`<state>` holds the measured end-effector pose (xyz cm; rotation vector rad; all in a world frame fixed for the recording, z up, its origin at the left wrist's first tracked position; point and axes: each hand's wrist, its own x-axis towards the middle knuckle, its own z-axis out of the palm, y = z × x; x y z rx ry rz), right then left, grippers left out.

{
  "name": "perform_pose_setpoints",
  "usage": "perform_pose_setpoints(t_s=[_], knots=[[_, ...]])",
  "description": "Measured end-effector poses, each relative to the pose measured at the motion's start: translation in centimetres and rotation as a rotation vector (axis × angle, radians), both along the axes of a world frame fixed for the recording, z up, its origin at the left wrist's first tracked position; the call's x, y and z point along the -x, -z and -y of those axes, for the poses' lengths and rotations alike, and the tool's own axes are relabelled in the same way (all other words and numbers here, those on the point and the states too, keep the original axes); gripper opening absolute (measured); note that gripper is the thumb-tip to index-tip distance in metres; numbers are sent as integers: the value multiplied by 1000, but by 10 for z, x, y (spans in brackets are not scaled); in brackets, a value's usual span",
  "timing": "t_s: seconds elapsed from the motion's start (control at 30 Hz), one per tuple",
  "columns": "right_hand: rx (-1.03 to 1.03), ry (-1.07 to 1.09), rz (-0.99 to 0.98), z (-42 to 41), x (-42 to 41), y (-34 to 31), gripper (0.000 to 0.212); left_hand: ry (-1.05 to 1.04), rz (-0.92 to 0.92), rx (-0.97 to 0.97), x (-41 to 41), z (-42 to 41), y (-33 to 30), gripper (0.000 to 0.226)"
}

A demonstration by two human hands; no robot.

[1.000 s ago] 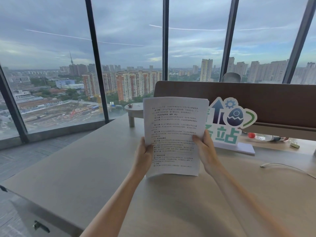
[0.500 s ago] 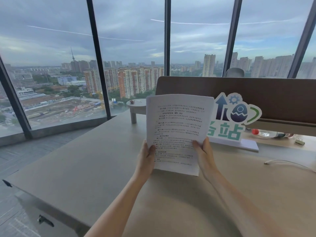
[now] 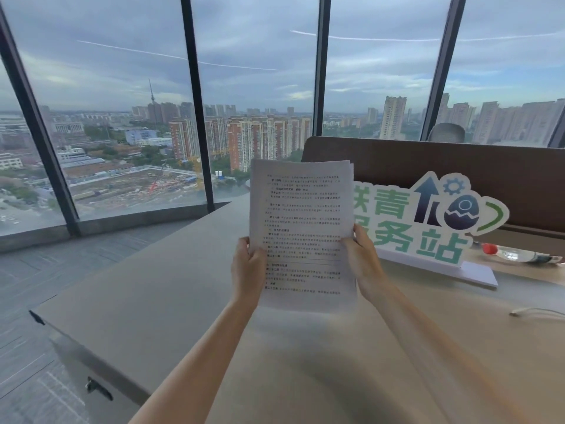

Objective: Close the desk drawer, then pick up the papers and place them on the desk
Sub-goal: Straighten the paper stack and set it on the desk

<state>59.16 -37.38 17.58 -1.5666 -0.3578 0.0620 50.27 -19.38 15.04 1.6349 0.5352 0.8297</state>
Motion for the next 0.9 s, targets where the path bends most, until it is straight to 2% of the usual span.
perform_pose_setpoints(t_s=[0.13,0.27,0.47,0.83,0.9], knots=[[81,-67,-98,-30,-15,10,43,-83,-85,-18,0,-32,2,24],[231,-135,-174,-61,-31,22,37,-106,-228,-32,-4,-71,9,29],[345,-181,-277,-114,-49,50,29,-71,-433,-61,-12,-126,22,20],[475,-140,-180,-186,-86,79,15,-140,-570,-181,-49,-197,43,36],[491,-119,-168,-192,-96,82,20,-132,-590,-219,-59,-206,45,38]])
